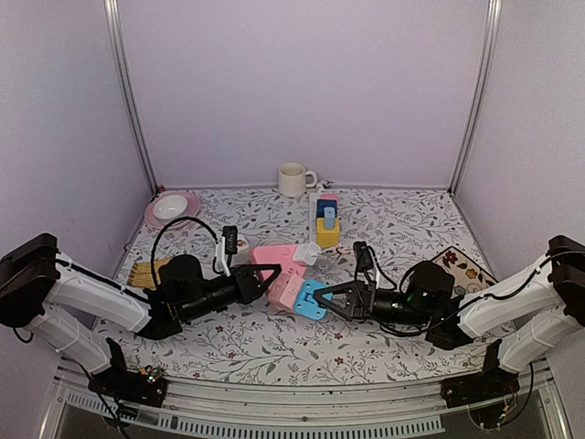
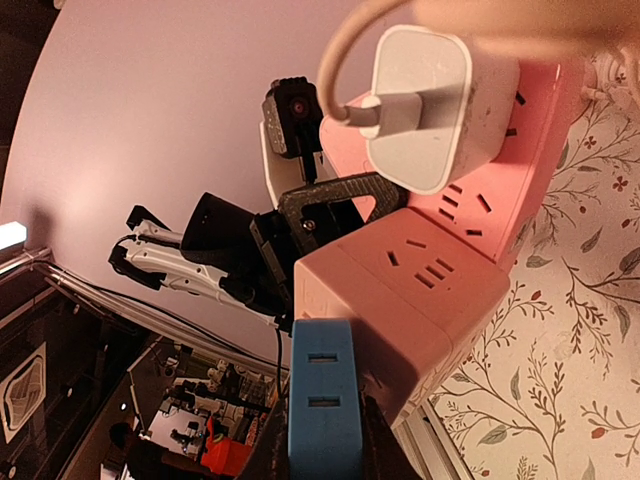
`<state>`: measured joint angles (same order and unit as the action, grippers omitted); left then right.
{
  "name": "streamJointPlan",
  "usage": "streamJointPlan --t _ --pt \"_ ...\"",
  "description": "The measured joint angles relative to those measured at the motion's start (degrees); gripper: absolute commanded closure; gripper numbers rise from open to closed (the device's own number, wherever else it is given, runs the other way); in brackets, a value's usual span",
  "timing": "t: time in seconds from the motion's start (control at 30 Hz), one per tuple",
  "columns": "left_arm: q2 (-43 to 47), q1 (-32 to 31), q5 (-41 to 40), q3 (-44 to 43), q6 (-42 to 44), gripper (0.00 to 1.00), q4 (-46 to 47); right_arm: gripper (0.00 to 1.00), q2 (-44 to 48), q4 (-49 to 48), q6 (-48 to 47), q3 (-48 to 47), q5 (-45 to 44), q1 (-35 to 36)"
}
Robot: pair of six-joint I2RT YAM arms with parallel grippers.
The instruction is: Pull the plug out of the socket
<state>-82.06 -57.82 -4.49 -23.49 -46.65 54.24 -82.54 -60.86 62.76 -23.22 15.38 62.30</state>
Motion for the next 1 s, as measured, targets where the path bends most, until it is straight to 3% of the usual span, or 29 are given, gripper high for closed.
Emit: streamJointPlan --t 0.57,1.0 --pt "1.4 0.0 -0.9 0.0 3.0 1.0 -0.6 0.97 0.1 -0.8 0.0 0.0 0.8 -0.1" --pt "1.9 0.1 -0.5 -2.7 -0.2 1.0 -4.5 0.97 3.3 0.7 -3.1 0.0 1.0 -0.4"
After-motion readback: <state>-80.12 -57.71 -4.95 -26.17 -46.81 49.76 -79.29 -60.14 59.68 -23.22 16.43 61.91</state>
